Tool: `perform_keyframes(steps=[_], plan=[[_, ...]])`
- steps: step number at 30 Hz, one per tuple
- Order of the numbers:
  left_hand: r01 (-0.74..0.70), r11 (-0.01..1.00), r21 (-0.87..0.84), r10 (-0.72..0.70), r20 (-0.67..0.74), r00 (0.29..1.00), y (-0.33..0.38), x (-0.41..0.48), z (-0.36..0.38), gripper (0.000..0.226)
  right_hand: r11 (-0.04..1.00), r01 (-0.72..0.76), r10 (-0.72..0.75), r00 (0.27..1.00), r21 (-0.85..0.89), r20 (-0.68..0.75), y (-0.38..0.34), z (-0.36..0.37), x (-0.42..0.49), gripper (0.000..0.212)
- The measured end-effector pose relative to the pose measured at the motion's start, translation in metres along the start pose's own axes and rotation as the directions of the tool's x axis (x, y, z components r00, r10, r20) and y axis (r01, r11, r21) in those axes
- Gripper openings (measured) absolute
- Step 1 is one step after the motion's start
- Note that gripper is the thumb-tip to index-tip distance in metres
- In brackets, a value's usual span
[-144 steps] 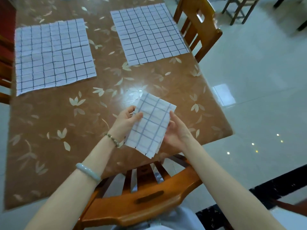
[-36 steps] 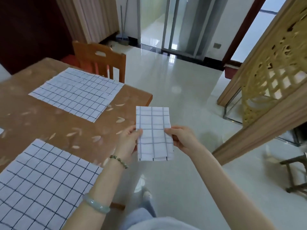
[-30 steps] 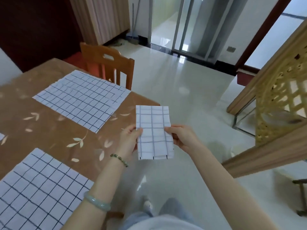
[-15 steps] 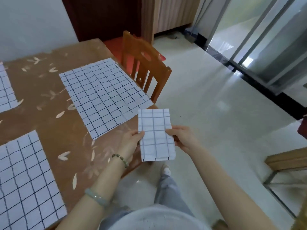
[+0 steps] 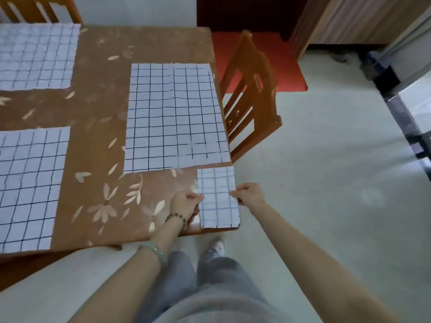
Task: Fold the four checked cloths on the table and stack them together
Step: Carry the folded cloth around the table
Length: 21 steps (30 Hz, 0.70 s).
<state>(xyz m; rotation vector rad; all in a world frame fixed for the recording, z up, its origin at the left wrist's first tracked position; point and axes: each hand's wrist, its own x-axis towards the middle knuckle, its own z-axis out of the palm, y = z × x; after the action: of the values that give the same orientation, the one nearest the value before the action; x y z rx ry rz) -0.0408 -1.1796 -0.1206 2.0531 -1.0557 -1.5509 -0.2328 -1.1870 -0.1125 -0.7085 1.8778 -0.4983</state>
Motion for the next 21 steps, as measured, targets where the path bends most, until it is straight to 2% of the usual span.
perform_keyframes(steps=[4,8,11,13,15,16,17,18,19,21], plan=[[-0.005,0.986,0.165,0.017,-0.067,0.998,-0.01,0.02,0.01,0.027,0.984,0.048,-0.046,0.999,-0.171,0.018,0.0,0.005,0.023,0.02],[-0.056,0.916,0.397,0.081,-0.046,0.996,0.003,0.013,0.008,0.027,0.938,0.092,-0.087,0.996,-0.335,0.029,-0.001,0.009,0.031,0.014],[-0.08,0.875,0.477,0.126,-0.065,0.99,0.002,0.011,0.011,0.031,0.931,0.093,-0.101,0.995,-0.353,-0.003,0.005,0.011,0.035,0.017],[-0.149,0.846,0.512,0.206,-0.055,0.977,0.001,0.008,0.008,0.04,0.915,0.098,-0.119,0.992,-0.39,-0.029,0.007,0.012,0.035,0.026],[-0.317,0.756,0.573,0.346,0.061,0.936,0.003,0.008,0.003,0.051,0.806,0.217,-0.294,0.954,-0.551,-0.055,0.007,0.014,0.032,0.035],[-0.418,0.674,0.61,0.407,0.166,0.898,0.003,0.012,0.0,0.064,0.701,0.313,-0.428,0.904,-0.641,-0.027,0.006,0.016,0.031,0.04],[-0.506,0.571,0.647,0.44,0.279,0.854,0.005,0.016,-0.002,0.083,0.58,0.41,-0.54,0.841,-0.705,0.045,0.004,0.018,0.03,0.049],[-0.555,0.464,0.69,0.426,0.374,0.823,0.005,0.023,-0.003,0.102,0.464,0.487,-0.59,0.793,-0.74,0.151,0.003,0.02,0.03,0.06],[-0.579,0.361,0.731,0.394,0.443,0.805,0.005,0.031,-0.003,0.117,0.363,0.544,-0.586,0.764,-0.756,0.269,0.0,0.022,0.03,0.07],[-0.597,0.186,0.78,0.321,0.526,0.787,0.003,0.046,-0.003,0.133,0.239,0.604,-0.466,0.759,-0.76,0.456,-0.001,0.026,0.036,0.088]])
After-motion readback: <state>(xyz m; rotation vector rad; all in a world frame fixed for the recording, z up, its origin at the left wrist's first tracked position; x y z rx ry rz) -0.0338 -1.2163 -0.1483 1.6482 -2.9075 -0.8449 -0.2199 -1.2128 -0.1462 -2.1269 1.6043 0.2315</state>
